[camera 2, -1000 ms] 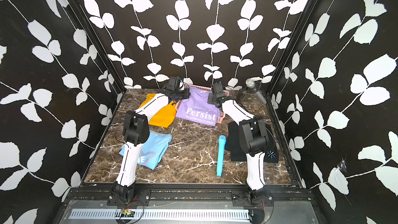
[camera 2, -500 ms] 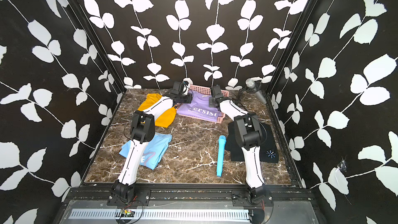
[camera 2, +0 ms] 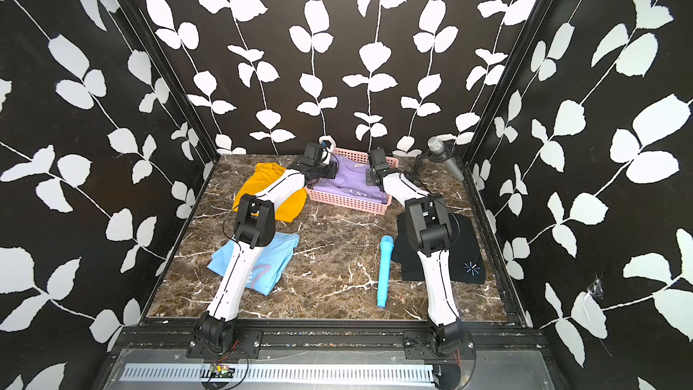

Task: Put the folded t-shirts into the basket
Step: Place the T-shirt in the bin.

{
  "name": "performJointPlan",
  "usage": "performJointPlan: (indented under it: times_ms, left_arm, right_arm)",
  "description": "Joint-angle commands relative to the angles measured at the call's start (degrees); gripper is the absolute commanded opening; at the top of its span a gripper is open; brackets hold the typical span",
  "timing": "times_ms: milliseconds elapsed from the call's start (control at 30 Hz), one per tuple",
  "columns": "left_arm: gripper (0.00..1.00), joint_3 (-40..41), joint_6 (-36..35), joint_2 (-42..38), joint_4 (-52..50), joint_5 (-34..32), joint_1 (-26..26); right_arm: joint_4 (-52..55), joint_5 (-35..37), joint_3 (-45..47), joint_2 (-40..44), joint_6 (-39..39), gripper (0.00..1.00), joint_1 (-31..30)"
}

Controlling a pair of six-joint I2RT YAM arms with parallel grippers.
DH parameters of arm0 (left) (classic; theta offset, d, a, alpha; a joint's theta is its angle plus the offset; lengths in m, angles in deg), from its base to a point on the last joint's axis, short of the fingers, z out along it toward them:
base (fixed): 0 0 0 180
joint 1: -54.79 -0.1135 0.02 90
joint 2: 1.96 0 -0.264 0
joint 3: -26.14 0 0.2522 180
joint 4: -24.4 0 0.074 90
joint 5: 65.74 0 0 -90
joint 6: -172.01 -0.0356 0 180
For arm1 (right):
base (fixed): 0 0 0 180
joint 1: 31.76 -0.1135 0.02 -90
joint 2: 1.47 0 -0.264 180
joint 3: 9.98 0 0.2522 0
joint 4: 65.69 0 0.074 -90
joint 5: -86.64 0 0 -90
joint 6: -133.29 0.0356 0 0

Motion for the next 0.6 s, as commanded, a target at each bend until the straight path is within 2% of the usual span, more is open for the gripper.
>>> performJointPlan:
  times_ms: [0, 100, 200, 400, 567]
  left_arm:
    - [0.00, -2.7, -1.0, -0.1, 0.7, -1.5, -0.4]
    - [0.00, -4.2, -1.4, 0.0, 0.6, -2.1, -0.4]
    - [0.06, -5.6, -1.5, 1.5, -0.2, -1.8, -0.4]
    - [0.30, -5.4, -0.9, 0.5, -1.5, -1.1, -0.4]
    - [0.40, -3.7, -0.6, -3.3, -3.2, -1.6, -0.4]
  right_arm:
    - [-0.8, 1.4, -2.3, -0.9, -0.6, 0.06, 0.5]
    - [-0.6, 1.3, -3.0, -1.1, -0.7, 0.08, 0.6]
    - [0.3, 1.2, -3.8, -1.3, -1.0, 0.13, 0.6]
    - [0.9, 0.7, -3.1, -0.1, -1.2, 0.35, 0.8]
    - [1.4, -0.3, -2.2, 2.5, -1.8, 0.48, 0.8]
